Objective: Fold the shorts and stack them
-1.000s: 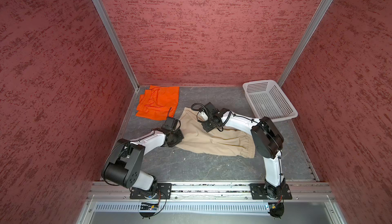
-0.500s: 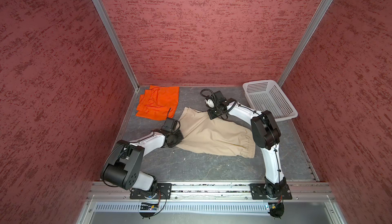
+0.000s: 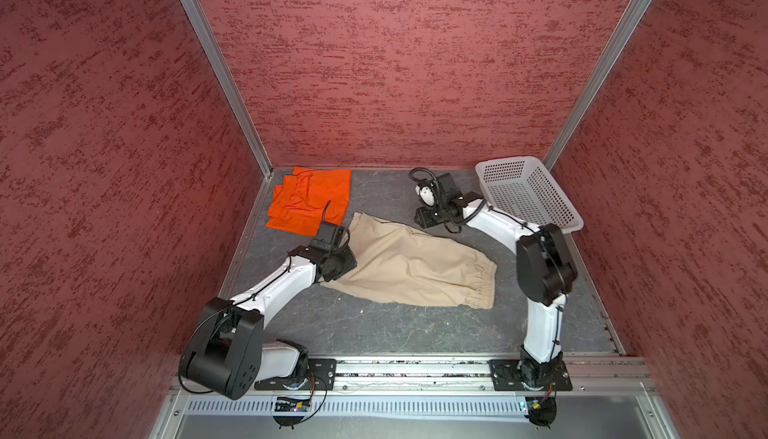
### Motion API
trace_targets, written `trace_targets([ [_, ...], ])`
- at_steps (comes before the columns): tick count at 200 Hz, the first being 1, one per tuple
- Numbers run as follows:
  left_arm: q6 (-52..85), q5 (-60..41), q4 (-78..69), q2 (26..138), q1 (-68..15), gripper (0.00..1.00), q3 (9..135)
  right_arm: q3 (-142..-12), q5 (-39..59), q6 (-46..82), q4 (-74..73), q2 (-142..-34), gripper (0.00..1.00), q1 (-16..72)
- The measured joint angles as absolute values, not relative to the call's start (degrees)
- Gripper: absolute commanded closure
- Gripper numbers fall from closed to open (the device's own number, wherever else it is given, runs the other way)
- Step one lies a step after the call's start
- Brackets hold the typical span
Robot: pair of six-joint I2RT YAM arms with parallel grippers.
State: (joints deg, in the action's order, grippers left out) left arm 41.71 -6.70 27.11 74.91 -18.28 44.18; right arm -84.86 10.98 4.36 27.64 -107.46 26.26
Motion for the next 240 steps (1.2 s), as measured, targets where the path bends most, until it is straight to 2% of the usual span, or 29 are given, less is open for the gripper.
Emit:
trace_targets([
  [31, 41.28, -8.32, 23.77, 77.25, -18.55, 0.76, 49.65, -71.68, 15.44, 11.73, 20.86, -89.56, 0.79, 25.67],
  [57, 42.26, -8.86, 21.71, 82.61, -19.75, 0.86, 49.89, -56.31, 20.27, 20.91, 14.02, -81.89, 0.91, 25.87],
  [79, 44.51, -8.64, 20.93, 85.41, -20.69, 0.94, 47.07, -43.07, 21.91, 28.29, 11.29, -78.43, 0.94, 25.93],
  [98, 46.06, -8.23, 21.02, 86.39, -21.08, 0.97, 44.16, -36.82, 21.98, 32.69, 11.05, -76.82, 0.96, 25.52],
  [124, 48.31, -7.01, 20.86, 86.26, -21.3, 0.99, 40.21, -33.76, 22.06, 35.99, 10.02, -76.84, 0.97, 22.7],
  [160, 51.57, -6.07, 19.14, 79.64, -22.17, 0.99, 33.65, -32.8, 21.26, 36.4, 9.74, -80.88, 0.98, 16.71],
  [190, 54.63, -6.0, 19.4, 73.21, -24.53, 0.93, 28.69, -34.09, 21.69, 33.76, 9.65, -84.9, 0.97, 14.57],
  [197, 54.94, -5.87, 20.4, 71.77, -25.04, 0.89, 28.05, -34.57, 21.69, 32.86, 9.65, -85.43, 0.97, 14.44],
  [218, 53.49, -5.3, 24.62, 66.19, -24.67, 0.68, 27.9, -34.96, 21.69, 30.44, 9.85, -85.69, 0.97, 14.41],
  [240, 48.1, -6.02, 25.45, 62.33, -20.14, 0.59, 31.0, -34.96, 22.11, 28.23, 10.15, -85.47, 0.96, 14.41],
])
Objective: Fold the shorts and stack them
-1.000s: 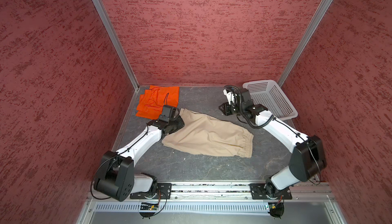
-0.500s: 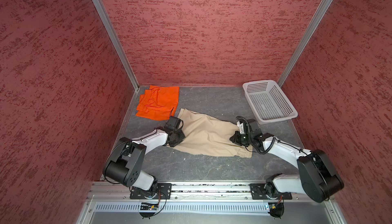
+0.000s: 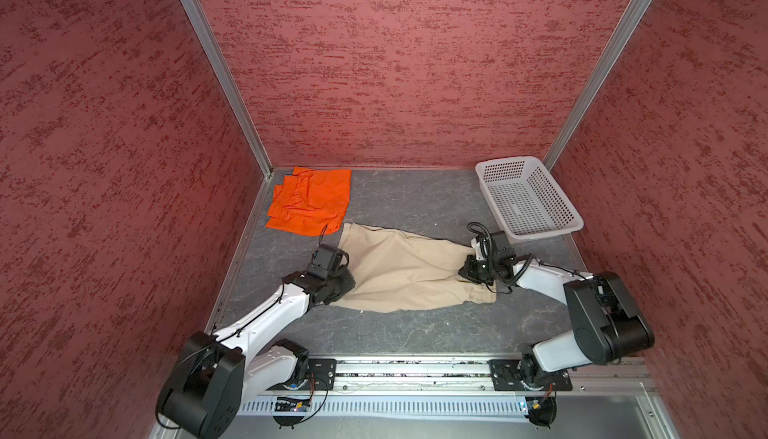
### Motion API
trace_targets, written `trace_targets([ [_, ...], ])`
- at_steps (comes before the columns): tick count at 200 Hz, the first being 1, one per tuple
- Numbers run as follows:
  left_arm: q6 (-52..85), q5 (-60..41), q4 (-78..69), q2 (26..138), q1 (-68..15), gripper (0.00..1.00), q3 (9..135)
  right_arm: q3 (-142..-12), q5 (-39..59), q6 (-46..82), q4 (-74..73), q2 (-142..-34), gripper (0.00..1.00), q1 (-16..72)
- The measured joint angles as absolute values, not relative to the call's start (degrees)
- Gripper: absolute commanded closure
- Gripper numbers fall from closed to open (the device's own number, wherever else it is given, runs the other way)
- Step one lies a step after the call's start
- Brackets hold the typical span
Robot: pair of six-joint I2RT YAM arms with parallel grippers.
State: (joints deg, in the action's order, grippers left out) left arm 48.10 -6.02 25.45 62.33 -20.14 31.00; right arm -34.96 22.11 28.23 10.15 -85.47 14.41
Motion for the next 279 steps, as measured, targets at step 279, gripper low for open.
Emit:
trace_targets([
  [279, -81.54, -28.58, 55.81, 127.11, -7.77, 0.54, 101.12, -34.33, 22.31, 21.19, 16.12, -80.93, 0.92, 14.41],
])
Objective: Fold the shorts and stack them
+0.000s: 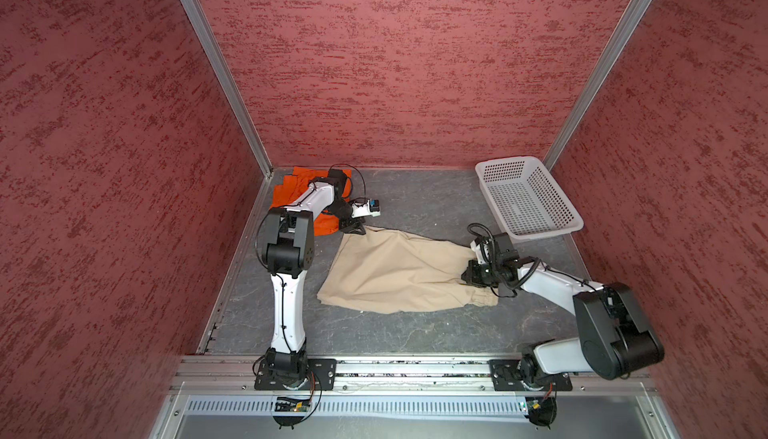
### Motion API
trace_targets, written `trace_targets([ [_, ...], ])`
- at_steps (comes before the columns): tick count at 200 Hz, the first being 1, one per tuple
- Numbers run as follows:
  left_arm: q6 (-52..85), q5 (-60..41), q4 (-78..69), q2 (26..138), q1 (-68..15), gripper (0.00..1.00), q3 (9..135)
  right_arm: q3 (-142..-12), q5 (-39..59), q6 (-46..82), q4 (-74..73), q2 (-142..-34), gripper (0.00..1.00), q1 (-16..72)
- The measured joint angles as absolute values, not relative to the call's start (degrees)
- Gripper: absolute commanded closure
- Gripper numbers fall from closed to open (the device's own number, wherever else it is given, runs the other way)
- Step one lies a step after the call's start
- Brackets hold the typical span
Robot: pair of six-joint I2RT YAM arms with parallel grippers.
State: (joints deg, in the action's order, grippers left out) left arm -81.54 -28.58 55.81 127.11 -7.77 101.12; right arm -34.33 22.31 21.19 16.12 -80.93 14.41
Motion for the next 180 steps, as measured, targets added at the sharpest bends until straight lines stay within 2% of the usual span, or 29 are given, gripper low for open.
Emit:
trace_targets([
  [35, -83.24, -27.73, 57.67, 127.96, -7.73, 0.91, 103.74, -34.22, 22.22, 21.32, 16.16, -80.47, 0.93, 14.41],
  [52, -83.2, -27.14, 58.61, 128.22, -7.73, 1.0, 104.81, -33.85, 21.82, 21.69, 16.23, -80.47, 0.93, 14.41],
  [136, -79.31, -23.75, 62.43, 128.2, -5.15, 1.0, 106.5, -33.36, 18.85, 24.01, 17.21, -81.03, 0.94, 14.48],
  [169, -76.69, -22.63, 62.5, 128.49, -5.3, 1.0, 106.87, -33.47, 19.11, 24.38, 16.97, -81.25, 0.9, 14.5],
  [180, -75.7, -21.87, 62.28, 129.16, -5.63, 0.93, 107.59, -33.67, 19.25, 24.51, 16.97, -81.3, 0.86, 14.55],
])
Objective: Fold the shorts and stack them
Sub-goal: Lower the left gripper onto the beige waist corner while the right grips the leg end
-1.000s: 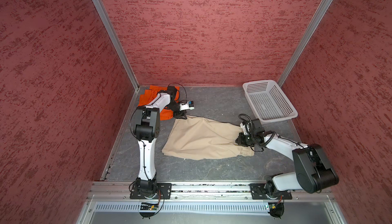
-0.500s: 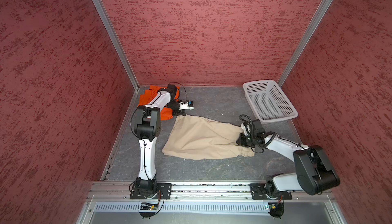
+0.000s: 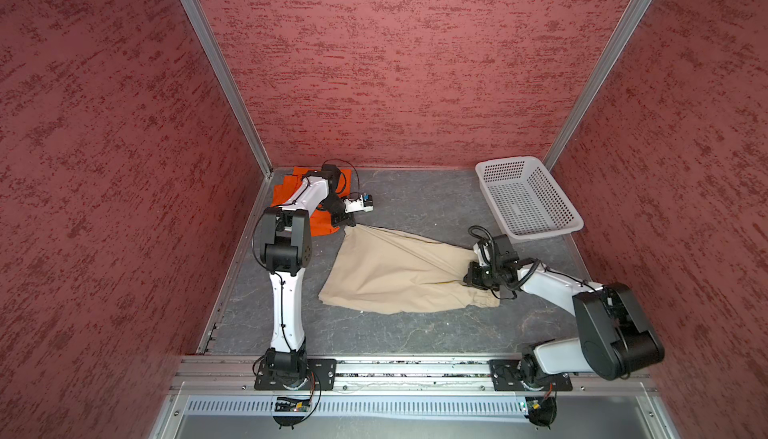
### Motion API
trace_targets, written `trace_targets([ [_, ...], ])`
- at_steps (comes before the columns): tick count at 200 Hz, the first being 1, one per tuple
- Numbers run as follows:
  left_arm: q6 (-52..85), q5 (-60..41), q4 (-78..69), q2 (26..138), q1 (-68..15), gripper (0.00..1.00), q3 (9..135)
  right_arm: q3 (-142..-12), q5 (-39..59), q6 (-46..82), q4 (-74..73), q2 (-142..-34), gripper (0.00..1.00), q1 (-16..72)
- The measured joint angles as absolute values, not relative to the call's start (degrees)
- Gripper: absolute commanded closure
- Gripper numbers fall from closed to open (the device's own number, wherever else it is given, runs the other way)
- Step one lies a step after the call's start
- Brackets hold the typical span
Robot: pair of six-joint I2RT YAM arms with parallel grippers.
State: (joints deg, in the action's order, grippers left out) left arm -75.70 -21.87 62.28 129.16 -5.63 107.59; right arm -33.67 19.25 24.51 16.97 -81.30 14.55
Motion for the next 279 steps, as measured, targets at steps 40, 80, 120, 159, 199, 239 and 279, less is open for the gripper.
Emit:
trace_targets([
  [40, -69.93, -20.27, 57.98, 130.58, -6.98, 0.55, 108.31, -34.89, 19.42, 25.17, 18.39, -80.07, 0.77, 14.63],
  [80, -60.1, -19.35, 51.37, 122.58, -7.05, 0.49, 103.9, -39.97, 19.53, 25.96, 21.61, -74.26, 0.76, 14.9],
  [120, -39.27, -16.43, 46.57, 108.73, -9.89, 0.53, 99.48, -43.35, 19.46, 27.92, 21.26, -70.57, 0.78, 17.39],
  [159, -15.64, -19.09, 38.57, 96.18, -14.87, 0.69, 81.17, -43.46, 19.51, 30.11, 18.04, -76.88, 0.77, 22.0],
  [199, 4.51, -19.81, 31.68, 93.84, -14.22, 0.77, 60.45, -43.44, 19.05, 32.16, 15.38, -82.74, 0.75, 22.79],
  [239, 14.2, -18.5, 30.17, 93.84, -12.38, 0.92, 53.52, -42.39, 18.61, 33.61, 13.02, -87.24, 0.74, 22.65],
  [279, 18.02, -16.03, 29.95, 95.48, -9.23, 0.94, 52.73, -38.24, 17.32, 35.77, 11.42, -87.09, 0.71, 20.69],
])
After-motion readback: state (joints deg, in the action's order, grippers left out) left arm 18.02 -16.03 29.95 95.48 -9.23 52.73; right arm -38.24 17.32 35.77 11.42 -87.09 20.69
